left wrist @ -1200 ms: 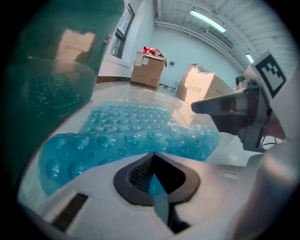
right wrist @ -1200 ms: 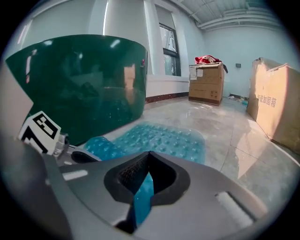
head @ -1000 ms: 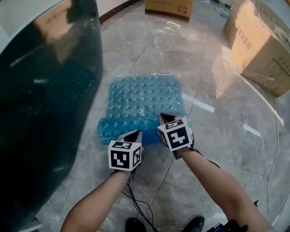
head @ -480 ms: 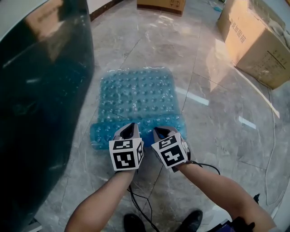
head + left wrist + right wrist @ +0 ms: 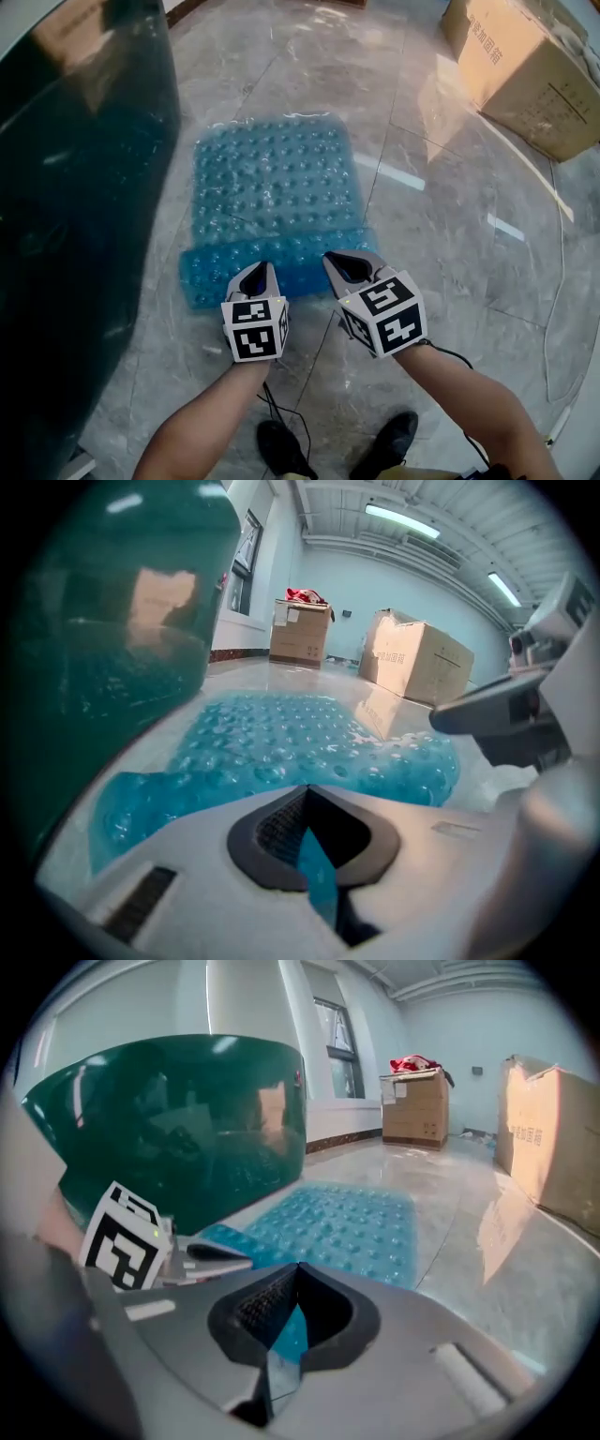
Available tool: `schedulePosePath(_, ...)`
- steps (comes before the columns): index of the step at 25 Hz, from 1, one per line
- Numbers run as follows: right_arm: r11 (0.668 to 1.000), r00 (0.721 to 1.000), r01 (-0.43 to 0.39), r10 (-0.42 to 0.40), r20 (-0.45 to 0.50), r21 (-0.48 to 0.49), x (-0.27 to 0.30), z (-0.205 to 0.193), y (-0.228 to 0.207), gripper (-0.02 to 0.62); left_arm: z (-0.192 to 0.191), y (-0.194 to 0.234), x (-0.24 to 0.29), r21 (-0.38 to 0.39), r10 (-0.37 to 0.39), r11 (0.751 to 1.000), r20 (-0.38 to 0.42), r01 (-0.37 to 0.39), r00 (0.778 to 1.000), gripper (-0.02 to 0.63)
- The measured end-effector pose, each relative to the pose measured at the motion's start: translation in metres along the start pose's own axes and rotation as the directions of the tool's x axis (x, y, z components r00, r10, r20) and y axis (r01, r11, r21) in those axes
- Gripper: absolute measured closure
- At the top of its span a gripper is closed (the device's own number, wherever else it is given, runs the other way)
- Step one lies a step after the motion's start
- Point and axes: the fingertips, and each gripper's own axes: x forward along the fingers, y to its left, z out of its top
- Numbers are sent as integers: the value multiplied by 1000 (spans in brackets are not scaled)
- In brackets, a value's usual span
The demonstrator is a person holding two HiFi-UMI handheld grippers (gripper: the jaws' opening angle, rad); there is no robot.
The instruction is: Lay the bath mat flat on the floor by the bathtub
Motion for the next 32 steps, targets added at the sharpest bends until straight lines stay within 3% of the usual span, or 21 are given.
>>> schedulePosePath(3,997,997,43,-48,60,69,-12,14,3,586,-10,-4,-9,7,-20,1000,5,19,1000,609)
schedulePosePath(7,986,995,78,-85,47,148,7,2,2,588,-27,-8,-21,-66,-36,997,23,38,999,609)
schedulePosePath(12,980,986,166,-162,-40,107,34,-33,-15,588,-36,-13,-29,-38,-60,997,66,62,996,609)
schedulePosePath(15,978,979,196,-192,-62,68,36,-50,-13,589,-33,-16,-46,-68,-78,994,81,84,994,607)
schedulePosePath(21,978,975,207,-203,-85,36,17,-85,7,589,-26,-1,-66,-121,14,993,108,0,994,607)
schedulePosePath(26,982,979,190,-188,-77,16,1,-104,24,589,-40,12,-65,-73,49,996,79,-43,996,607)
schedulePosePath(30,988,991,100,-88,-100,120,-15,-114,38,588,-54,13,-66,-55,43,998,79,-39,996,607)
schedulePosePath(32,990,994,75,-65,-85,117,-28,-104,41,588,-65,11,-71,-69,48,997,74,-43,996,607)
